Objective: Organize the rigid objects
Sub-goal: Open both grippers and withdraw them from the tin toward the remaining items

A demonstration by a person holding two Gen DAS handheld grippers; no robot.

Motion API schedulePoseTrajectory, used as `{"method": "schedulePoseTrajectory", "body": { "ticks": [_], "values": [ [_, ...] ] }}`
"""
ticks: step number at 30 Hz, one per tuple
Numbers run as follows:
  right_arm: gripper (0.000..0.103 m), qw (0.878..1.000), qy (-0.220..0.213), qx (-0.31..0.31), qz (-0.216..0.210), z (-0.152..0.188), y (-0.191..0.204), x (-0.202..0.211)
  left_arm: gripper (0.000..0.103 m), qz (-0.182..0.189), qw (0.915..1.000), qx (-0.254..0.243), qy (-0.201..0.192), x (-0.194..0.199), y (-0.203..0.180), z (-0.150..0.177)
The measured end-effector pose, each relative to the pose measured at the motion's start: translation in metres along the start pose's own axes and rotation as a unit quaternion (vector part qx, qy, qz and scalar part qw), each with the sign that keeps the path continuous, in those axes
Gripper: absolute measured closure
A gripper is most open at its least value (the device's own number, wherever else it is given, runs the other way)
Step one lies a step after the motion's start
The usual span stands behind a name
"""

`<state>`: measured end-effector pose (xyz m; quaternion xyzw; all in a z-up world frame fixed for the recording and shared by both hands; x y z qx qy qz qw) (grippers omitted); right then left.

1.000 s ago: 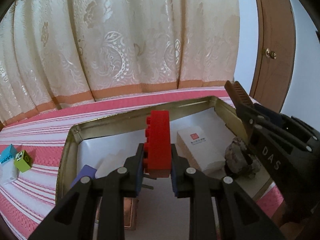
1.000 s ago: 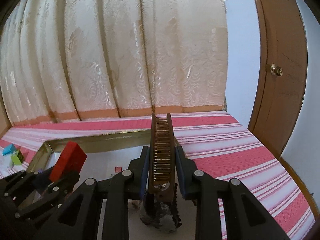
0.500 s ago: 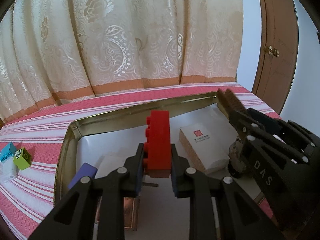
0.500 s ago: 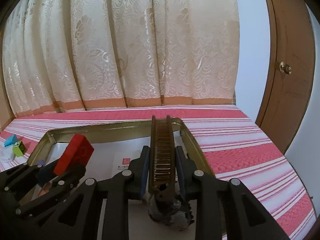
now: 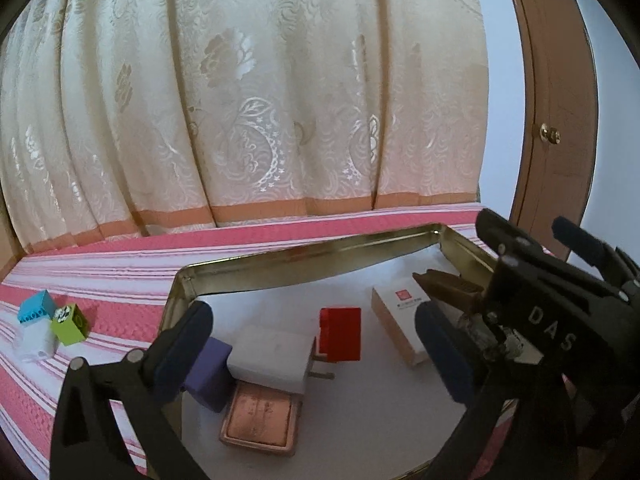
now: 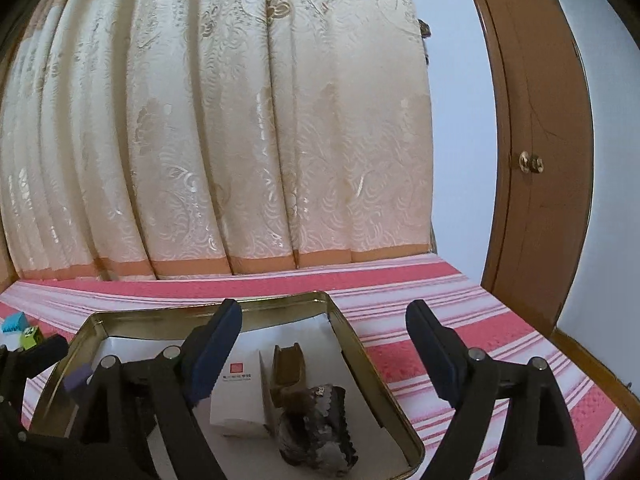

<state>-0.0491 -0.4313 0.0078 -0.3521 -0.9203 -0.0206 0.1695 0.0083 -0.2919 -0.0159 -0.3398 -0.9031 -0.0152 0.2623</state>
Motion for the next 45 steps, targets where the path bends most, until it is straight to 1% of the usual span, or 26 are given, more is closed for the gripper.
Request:
{"method": "schedulePoseTrajectory", "body": {
  "ticks": [5,7,9,14,17,23,37,45],
  "values": [
    [0.017,1.000,0.005,-0.020,0.000,0.000,-0.006,0.002,0.001,-0.013,0.9997,-0.005,-0.017,0.009,0.005,-0.001],
    [0.017,1.000,0.000,-0.030,0.007,-0.001,-0.010,0.004,0.001,-0.020,0.9994,-0.012,-0.026,0.014,0.006,-0.001],
    [0.017,0.999,-0.011,-0.041,0.017,-0.003,-0.015,0.008,0.001,-0.024,0.9991,-0.015,-0.033,0.018,0.008,-0.001],
    [0.015,0.996,-0.044,-0.069,0.044,-0.003,-0.026,0.020,0.001,-0.025,0.9987,-0.001,-0.044,0.028,0.019,0.001],
    [0.013,0.993,-0.056,-0.090,0.042,-0.002,-0.028,0.027,0.001,-0.028,0.9986,0.008,-0.045,0.032,0.027,0.002],
    [0.013,0.994,-0.050,-0.078,0.050,0.001,-0.017,0.033,0.001,-0.042,0.9978,0.010,-0.050,0.044,0.042,0.006],
    [0.013,0.992,-0.060,-0.093,0.063,0.009,-0.009,0.062,0.001,-0.067,0.9963,0.030,-0.044,0.065,0.089,0.015],
    [0.013,0.992,-0.066,-0.095,0.051,0.013,0.014,0.080,0.001,-0.082,0.9951,0.037,-0.041,0.076,0.118,0.020]
  ]
}}
Point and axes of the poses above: each gripper's, at about its wrist camera, not at the fingertips, and x roughly against the way its jaws point, y to its left, z to its underside, the point moved 7 cm from there along -x, roughly the way its jaws point, and after that the axes turned 14 degrees about z, right-handed, at the moved point
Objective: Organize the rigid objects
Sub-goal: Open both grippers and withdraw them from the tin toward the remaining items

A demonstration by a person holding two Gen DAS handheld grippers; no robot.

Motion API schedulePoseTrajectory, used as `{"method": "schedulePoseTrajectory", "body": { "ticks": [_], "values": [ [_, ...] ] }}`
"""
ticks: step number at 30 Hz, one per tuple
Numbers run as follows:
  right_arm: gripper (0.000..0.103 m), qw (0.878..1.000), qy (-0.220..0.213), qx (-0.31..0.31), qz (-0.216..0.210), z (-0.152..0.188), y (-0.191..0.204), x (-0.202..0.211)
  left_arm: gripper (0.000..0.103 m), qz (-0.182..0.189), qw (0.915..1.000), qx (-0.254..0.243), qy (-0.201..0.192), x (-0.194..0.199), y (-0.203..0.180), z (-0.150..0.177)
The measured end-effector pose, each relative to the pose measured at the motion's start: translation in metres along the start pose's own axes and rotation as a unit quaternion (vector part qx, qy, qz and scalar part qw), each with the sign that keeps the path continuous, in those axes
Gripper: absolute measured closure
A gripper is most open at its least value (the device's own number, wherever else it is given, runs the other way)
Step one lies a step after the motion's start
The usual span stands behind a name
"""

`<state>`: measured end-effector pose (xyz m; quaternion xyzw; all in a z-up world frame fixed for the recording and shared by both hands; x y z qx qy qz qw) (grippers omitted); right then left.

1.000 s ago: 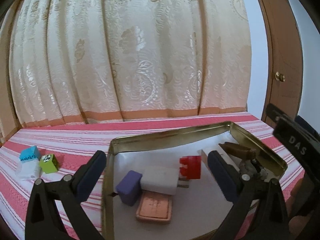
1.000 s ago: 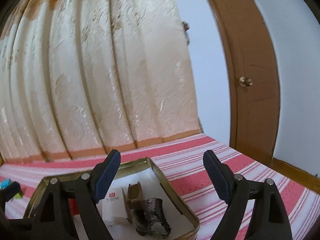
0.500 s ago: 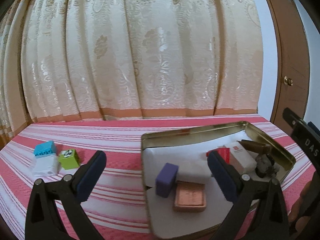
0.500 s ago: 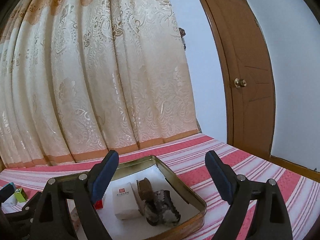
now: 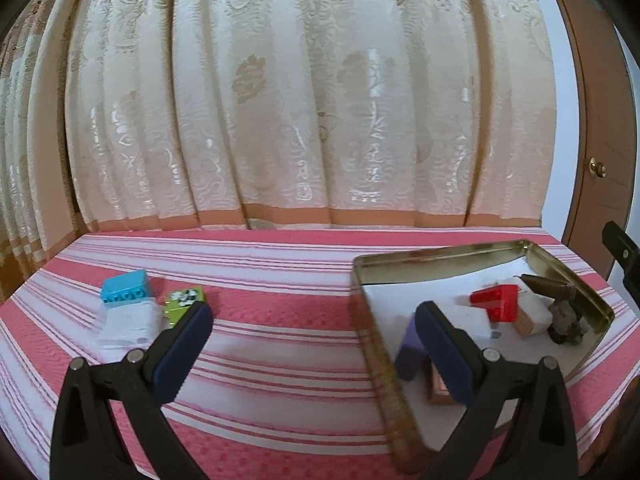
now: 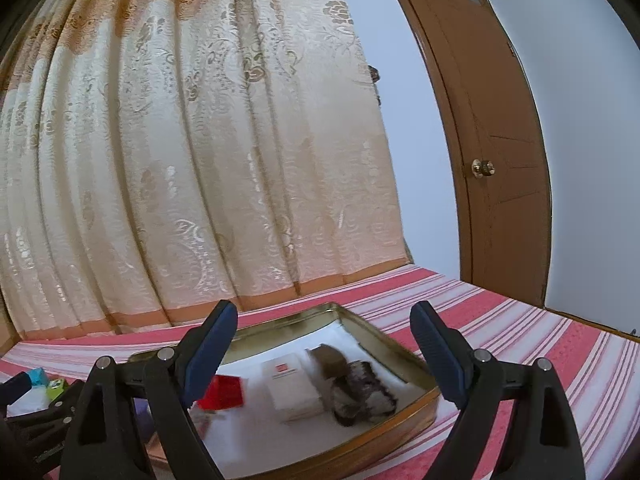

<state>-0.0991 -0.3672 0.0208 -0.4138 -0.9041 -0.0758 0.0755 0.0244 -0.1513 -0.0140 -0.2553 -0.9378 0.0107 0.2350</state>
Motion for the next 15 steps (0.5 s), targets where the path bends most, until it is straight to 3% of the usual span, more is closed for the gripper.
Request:
{"method": "schedulePoseTrajectory", "body": {
  "ticks": [15],
  "values": [
    [0.013,0.998,0.006,0.020,-0.053,0.017,0.082,0.034,0.001,-0.030,0.9992,0.023,0.013,0.006,0.066,0.003]
  ]
}}
Point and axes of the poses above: each gripper's, at about its wrist camera, not at the fingertips, and x roughly against the way its jaws point, y to its left, z to its underside, the point moved 7 cm from there along -x, roughly the way its jaws point, and after that the axes turned 14 degrees about z, right-handed, at the moved point
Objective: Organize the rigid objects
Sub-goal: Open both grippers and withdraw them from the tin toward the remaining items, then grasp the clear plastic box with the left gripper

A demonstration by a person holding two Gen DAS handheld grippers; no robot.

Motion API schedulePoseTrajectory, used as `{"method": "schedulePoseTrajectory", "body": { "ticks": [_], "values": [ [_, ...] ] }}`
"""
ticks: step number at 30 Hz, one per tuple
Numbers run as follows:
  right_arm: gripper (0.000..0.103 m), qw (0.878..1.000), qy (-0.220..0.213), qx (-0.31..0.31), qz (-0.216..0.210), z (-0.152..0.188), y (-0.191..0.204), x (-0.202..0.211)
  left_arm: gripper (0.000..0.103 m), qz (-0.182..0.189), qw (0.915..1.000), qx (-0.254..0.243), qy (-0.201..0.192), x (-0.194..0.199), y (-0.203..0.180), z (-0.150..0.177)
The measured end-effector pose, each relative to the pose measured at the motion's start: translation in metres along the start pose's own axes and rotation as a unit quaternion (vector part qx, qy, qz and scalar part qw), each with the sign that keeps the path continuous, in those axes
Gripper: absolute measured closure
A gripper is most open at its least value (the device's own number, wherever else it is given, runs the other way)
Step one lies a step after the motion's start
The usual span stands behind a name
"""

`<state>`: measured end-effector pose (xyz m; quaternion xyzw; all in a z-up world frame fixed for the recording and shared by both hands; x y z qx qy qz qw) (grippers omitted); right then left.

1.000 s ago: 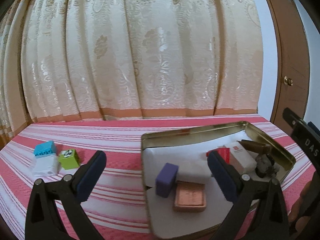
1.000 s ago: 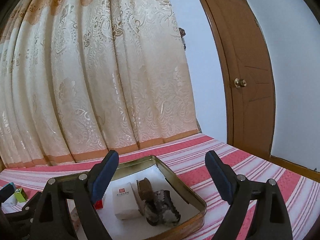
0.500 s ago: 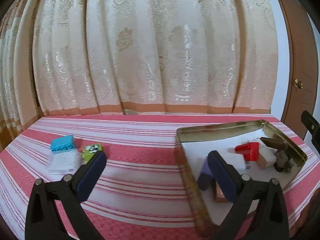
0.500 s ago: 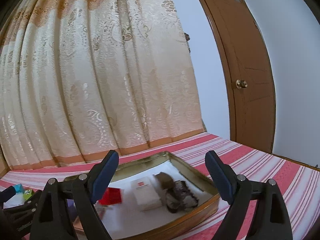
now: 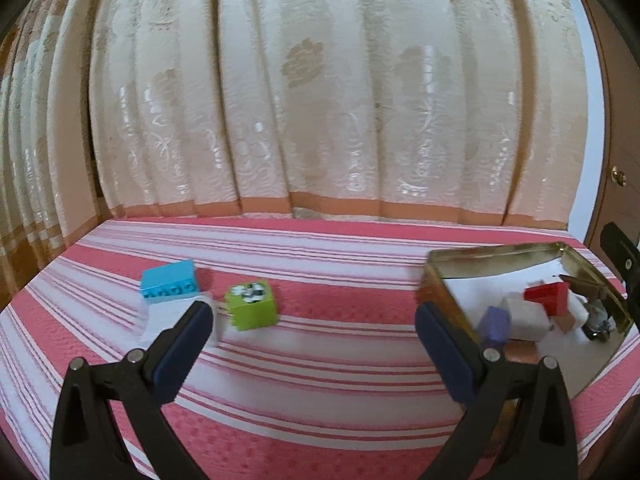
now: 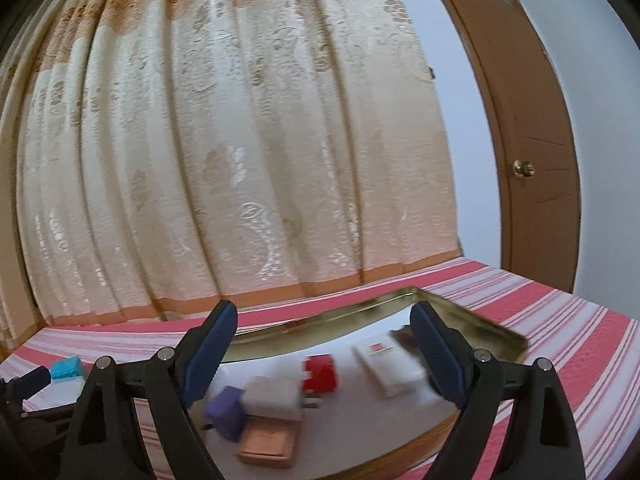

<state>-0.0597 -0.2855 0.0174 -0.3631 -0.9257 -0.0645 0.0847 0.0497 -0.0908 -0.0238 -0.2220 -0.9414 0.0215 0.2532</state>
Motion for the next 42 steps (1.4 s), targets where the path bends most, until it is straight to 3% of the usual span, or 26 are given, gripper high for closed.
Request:
{"method": "schedulePoseTrajectory", "body": {
  "ticks": [13,24,31,35,42],
  "values": [
    [0.013,0.998,0.016,0.022,-0.051,0.014,0.078,0.013,0.001,-0.036,0.9983,0.044,0.015,-0.001,0.074,0.000],
    [0.013,0.995,0.033,0.036,-0.083,0.026,0.134,0.017,0.001,-0.041,0.9948,0.083,0.042,-0.006,0.129,0.006],
    [0.013,0.992,0.049,0.052,-0.103,0.034,0.164,0.015,0.003,-0.053,0.9857,0.145,0.067,-0.009,0.179,0.016],
    [0.013,0.990,0.059,0.073,-0.108,0.038,0.179,0.014,0.004,-0.045,0.9831,0.157,0.084,-0.016,0.181,0.020],
    [0.013,0.988,0.055,0.079,-0.124,0.039,0.184,0.016,0.004,-0.038,0.9869,0.096,0.124,-0.040,0.152,0.016]
  ]
}}
Point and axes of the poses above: each gripper's, at about its wrist camera, not at the fingertips, and x roughly against the way its jaws point, y to its left, z to its underside, the point moved 7 cm from there along -x, roughly the way its jaws point, and after that the axes turned 14 degrees about z, right-handed, at the moved point
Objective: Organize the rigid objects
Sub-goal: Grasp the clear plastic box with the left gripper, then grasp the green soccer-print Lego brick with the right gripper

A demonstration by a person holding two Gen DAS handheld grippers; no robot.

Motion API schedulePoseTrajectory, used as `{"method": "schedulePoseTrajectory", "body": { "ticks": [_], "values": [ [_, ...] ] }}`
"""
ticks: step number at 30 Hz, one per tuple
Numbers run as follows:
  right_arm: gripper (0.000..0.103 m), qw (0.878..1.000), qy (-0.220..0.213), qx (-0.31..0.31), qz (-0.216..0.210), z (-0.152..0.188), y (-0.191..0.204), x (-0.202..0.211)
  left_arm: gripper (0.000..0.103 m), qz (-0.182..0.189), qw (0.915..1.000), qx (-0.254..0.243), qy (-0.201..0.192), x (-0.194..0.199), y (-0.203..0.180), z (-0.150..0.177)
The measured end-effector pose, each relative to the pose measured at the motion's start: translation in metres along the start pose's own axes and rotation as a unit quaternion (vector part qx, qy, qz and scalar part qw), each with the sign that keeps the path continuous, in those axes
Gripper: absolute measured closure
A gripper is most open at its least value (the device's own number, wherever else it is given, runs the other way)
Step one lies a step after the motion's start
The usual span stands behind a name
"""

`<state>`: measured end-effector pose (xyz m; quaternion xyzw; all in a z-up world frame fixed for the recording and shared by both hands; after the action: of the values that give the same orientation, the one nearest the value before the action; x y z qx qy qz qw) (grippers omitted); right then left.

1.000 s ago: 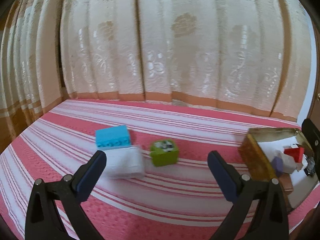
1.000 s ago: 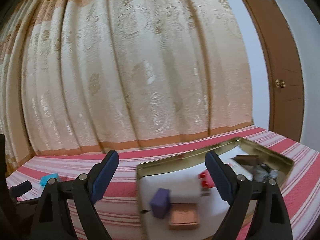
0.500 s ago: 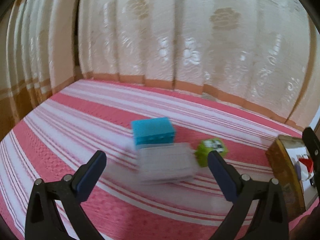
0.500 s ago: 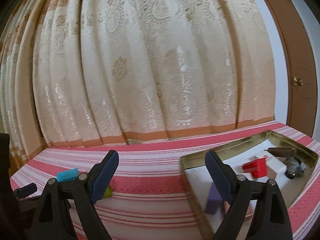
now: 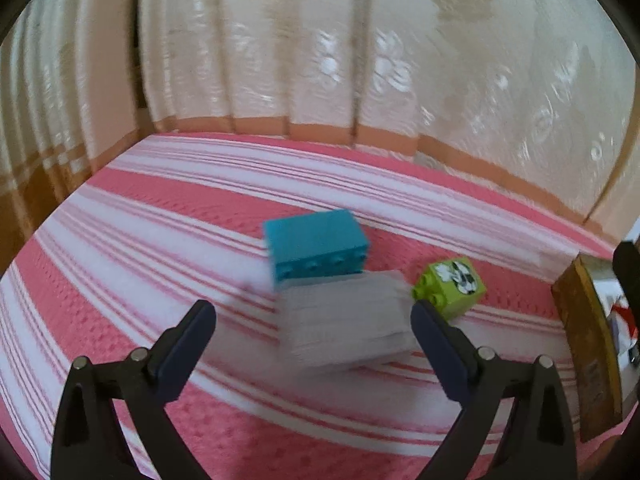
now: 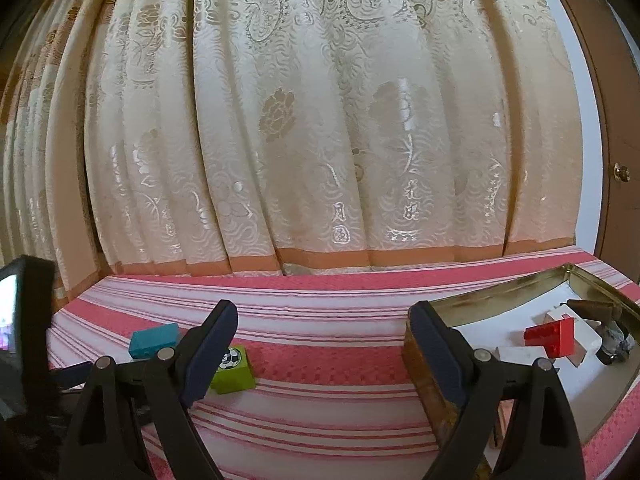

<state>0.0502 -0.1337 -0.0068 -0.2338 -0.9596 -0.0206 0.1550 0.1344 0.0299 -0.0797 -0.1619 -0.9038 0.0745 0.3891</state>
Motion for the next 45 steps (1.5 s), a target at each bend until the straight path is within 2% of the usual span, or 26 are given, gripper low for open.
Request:
{"method": "schedulePoseTrajectory", "body": {
  "ticks": [3,5,8,11,18,20,26,30,33,34,36,39,40,45],
  "values": [
    [0.013,1.000,0.005,-0.004,-0.003,0.000,-0.002,-0.002,0.007,0.006,0.9997,-0.012,0.022,-0.013,-0.009,-0.001],
    [0.013,1.000,0.009,-0.008,-0.004,0.000,-0.003,-0.003,0.008,0.001,0.9995,-0.005,0.030,-0.017,-0.006,-0.002],
    [0.013,1.000,0.016,-0.009,-0.007,0.002,-0.003,-0.005,0.009,0.012,0.9970,0.024,0.072,-0.032,0.003,0.006],
    [0.013,1.000,0.021,-0.007,-0.008,0.003,-0.002,-0.007,0.018,0.013,0.9976,0.029,0.061,-0.029,0.005,0.005],
    [0.013,0.999,0.041,0.011,-0.009,0.008,0.006,-0.015,0.019,0.027,0.9974,0.050,0.043,-0.019,0.011,0.009],
    [0.013,0.998,0.052,0.015,-0.013,0.010,0.011,-0.020,0.019,0.024,0.9979,0.055,0.024,-0.008,0.014,0.007],
    [0.013,0.994,0.101,0.033,-0.039,0.018,0.037,-0.041,0.019,-0.041,0.9973,0.042,-0.044,0.022,0.034,-0.007],
    [0.013,0.986,0.147,0.051,-0.061,0.030,0.060,-0.056,0.019,-0.077,0.9928,0.066,-0.064,0.032,0.058,-0.010],
    [0.014,0.976,0.191,0.076,-0.072,0.044,0.080,-0.069,0.019,-0.097,0.9901,0.075,-0.068,0.034,0.068,-0.011],
    [0.016,0.972,0.206,0.085,-0.076,0.049,0.086,-0.073,0.019,-0.102,0.9896,0.075,-0.067,0.033,0.069,-0.011],
    [0.029,0.964,0.232,0.105,-0.080,0.058,0.097,-0.079,0.019,-0.106,0.9897,0.073,-0.063,0.031,0.070,-0.010],
    [0.057,0.953,0.261,0.127,-0.085,0.071,0.105,-0.087,0.019,-0.106,0.9906,0.066,-0.055,0.026,0.066,-0.009],
    [0.057,0.950,0.270,0.129,-0.085,0.074,0.105,-0.088,0.019,-0.107,0.9907,0.064,-0.054,0.026,0.065,-0.009],
    [0.057,0.954,0.268,0.098,-0.091,0.073,0.094,-0.088,0.019,-0.105,0.9910,0.064,-0.053,0.027,0.064,-0.009]
  ]
}}
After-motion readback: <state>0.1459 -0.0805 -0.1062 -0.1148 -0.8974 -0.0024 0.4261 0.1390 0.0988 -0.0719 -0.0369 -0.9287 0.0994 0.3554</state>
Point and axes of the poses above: each gripper's, at about its wrist camera, not at the fingertips, and x roughly against the way its jaws point, y to its left, z to its underside, the point moved 7 cm from there along -x, roughly the way its jaws point, and after that the axes turned 14 degrees about z, right-handed, at the moved point
